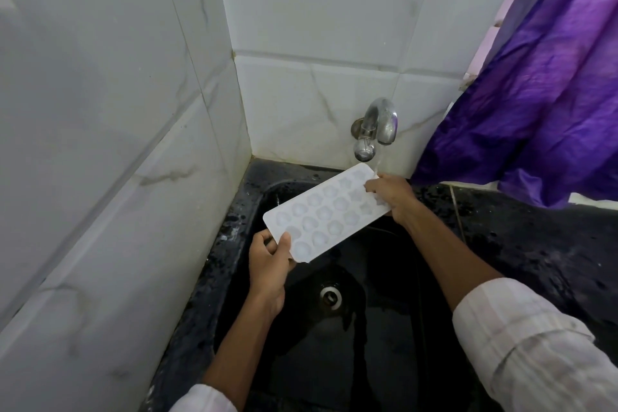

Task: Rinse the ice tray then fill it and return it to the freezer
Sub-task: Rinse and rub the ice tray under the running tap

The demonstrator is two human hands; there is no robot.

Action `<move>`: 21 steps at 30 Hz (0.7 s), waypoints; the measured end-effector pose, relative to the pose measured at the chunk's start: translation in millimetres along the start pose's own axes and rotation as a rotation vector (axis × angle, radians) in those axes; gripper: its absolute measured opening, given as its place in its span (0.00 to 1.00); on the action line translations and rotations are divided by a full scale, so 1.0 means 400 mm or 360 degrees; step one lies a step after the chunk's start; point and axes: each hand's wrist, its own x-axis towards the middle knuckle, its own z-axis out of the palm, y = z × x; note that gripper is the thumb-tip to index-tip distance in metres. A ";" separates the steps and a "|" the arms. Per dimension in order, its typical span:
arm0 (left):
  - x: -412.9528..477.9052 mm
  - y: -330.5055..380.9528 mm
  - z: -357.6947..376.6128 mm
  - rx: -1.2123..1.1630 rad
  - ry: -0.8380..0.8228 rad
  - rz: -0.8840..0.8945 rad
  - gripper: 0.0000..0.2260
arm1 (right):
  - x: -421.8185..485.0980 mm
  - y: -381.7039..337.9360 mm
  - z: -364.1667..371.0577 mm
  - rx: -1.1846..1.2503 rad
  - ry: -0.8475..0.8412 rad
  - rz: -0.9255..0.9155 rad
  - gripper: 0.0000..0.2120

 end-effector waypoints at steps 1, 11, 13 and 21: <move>-0.005 0.000 0.004 0.0004 -0.0011 -0.0002 0.08 | 0.006 0.003 -0.001 -0.0032 0.0033 -0.0017 0.03; -0.057 0.008 0.036 0.0027 0.0089 0.0002 0.08 | 0.016 0.021 -0.028 0.0089 -0.0237 -0.0030 0.07; -0.074 0.006 0.044 0.0016 0.0050 -0.0005 0.08 | 0.022 0.018 -0.035 0.0006 -0.0222 -0.0056 0.06; -0.093 0.006 0.048 -0.0058 0.0075 -0.0010 0.09 | 0.039 0.015 -0.017 0.0016 -0.0302 -0.0072 0.08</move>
